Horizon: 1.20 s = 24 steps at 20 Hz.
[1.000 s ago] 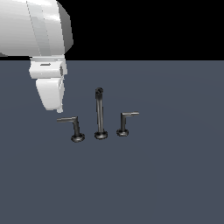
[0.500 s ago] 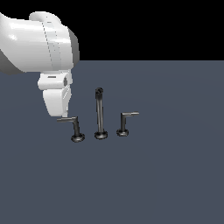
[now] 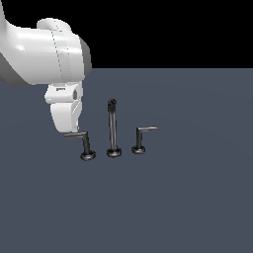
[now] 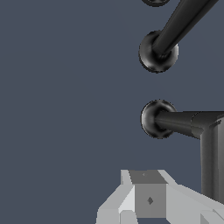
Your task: Turn on the faucet by rotating a designated handle.
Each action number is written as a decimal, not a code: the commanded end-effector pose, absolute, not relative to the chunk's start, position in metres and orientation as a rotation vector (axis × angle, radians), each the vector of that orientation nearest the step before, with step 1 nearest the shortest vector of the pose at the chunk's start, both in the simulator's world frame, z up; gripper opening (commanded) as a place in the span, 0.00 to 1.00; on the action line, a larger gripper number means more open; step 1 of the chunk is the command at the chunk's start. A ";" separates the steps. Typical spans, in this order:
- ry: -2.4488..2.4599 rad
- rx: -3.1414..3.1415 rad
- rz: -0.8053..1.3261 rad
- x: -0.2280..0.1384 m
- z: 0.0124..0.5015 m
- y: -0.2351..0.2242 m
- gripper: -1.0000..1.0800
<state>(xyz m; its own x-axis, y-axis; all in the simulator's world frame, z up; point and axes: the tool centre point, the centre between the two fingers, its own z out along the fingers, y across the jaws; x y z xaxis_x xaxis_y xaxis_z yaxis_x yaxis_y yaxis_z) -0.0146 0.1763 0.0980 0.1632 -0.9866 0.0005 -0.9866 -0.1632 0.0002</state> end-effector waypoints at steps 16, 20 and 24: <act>-2.047 2.393 0.005 -0.052 0.098 0.182 0.00; -2.043 2.393 0.004 -0.065 0.098 0.178 0.00; -2.039 2.394 0.002 -0.078 0.098 0.174 0.00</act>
